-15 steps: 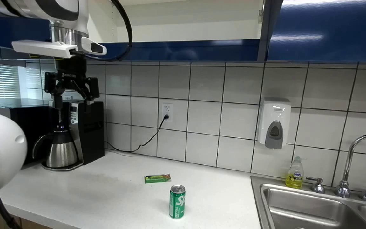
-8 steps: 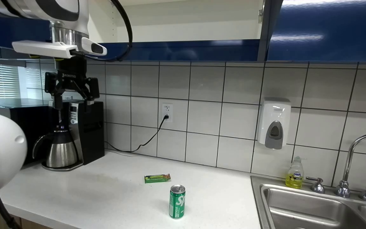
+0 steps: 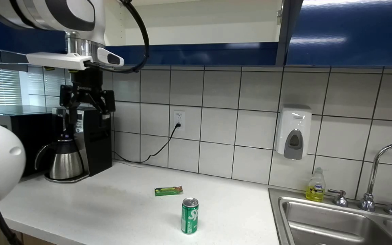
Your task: Pick up the canned drink and put it in the shelf
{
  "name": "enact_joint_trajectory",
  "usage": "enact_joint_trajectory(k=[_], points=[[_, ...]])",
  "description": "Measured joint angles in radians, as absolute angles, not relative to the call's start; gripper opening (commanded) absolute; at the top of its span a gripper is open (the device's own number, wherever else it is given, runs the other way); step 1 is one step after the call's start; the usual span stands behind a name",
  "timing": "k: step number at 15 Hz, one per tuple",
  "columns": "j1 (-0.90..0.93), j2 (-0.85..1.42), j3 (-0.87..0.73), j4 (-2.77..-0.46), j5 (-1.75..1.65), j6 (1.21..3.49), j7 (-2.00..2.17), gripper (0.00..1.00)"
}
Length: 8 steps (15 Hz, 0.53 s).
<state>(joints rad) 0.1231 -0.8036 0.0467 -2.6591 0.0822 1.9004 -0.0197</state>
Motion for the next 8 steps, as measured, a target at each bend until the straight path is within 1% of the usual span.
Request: enact_joint_trajectory(k=[8], points=[[0.038,-0.713,0.01,-2.723,-0.013,2.037,-0.02,1.0]])
